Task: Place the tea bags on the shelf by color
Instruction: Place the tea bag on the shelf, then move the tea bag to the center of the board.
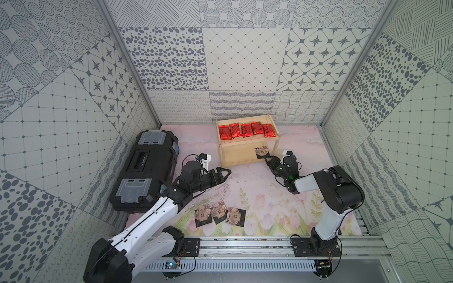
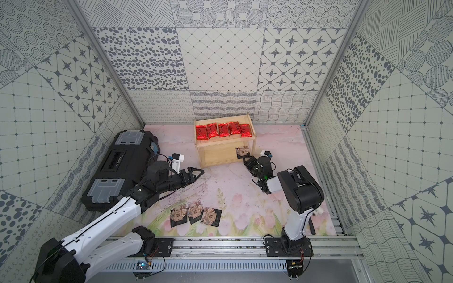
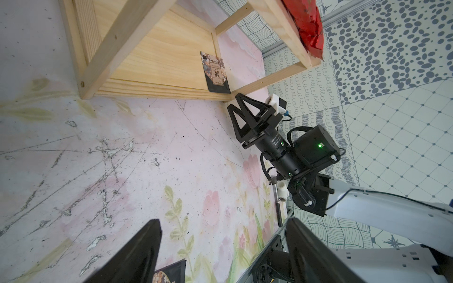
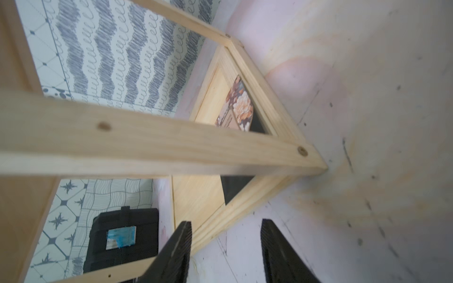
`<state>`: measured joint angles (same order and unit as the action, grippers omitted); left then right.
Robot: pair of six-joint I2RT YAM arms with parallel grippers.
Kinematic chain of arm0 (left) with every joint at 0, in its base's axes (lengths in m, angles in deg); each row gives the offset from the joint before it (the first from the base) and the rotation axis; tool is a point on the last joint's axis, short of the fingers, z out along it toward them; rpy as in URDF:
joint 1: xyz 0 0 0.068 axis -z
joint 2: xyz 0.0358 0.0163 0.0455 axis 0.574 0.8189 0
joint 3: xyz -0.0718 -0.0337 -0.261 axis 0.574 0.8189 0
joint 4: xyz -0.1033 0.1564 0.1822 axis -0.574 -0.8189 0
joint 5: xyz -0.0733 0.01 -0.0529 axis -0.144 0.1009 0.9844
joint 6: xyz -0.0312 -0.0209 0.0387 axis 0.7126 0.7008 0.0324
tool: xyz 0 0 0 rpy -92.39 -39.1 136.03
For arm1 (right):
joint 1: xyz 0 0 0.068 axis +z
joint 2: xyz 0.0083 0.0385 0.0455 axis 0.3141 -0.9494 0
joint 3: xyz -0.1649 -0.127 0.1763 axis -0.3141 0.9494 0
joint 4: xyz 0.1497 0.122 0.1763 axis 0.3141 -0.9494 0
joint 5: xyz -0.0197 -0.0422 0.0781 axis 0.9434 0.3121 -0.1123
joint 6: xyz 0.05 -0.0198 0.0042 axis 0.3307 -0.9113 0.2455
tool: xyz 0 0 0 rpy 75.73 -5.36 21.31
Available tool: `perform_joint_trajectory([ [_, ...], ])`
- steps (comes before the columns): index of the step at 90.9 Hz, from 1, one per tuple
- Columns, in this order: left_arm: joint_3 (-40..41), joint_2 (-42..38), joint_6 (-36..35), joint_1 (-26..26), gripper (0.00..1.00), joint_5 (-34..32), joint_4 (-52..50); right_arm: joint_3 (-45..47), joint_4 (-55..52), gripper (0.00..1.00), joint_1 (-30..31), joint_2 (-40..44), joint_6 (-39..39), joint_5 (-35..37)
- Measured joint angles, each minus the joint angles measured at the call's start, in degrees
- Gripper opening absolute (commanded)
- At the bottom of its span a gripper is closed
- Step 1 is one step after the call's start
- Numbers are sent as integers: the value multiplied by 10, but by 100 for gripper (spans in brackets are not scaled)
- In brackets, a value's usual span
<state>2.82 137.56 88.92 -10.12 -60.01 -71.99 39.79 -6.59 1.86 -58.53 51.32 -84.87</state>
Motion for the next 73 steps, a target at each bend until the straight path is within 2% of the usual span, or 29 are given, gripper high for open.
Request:
perform_joint_trajectory([
  [10, 5, -8, 0, 0, 83, -6, -14, 26, -57, 56, 45, 79, -49, -6],
  [16, 10, -14, 1, 0, 83, -12, -23, 29, -123, 60, 105, 139, -106, 15],
  [23, 19, -20, 3, 0, 83, -20, -36, 25, -199, 65, 213, 206, -199, 66],
  [34, 33, -26, 8, 0, 82, -32, -54, 20, -286, 71, 381, 268, -336, 138],
  [42, 36, -27, 11, 0, 82, -39, -68, 19, -343, 71, 458, 273, -403, 173],
  [52, 36, -27, 13, 0, 82, -47, -78, 17, -411, 70, 521, 252, -449, 202],
  [63, 36, -25, 14, 0, 82, -50, -85, 16, -445, 70, 565, 214, -472, 216],
  [73, 36, -21, 15, 0, 82, -52, -90, 16, -447, 71, 582, 182, -480, 222],
])
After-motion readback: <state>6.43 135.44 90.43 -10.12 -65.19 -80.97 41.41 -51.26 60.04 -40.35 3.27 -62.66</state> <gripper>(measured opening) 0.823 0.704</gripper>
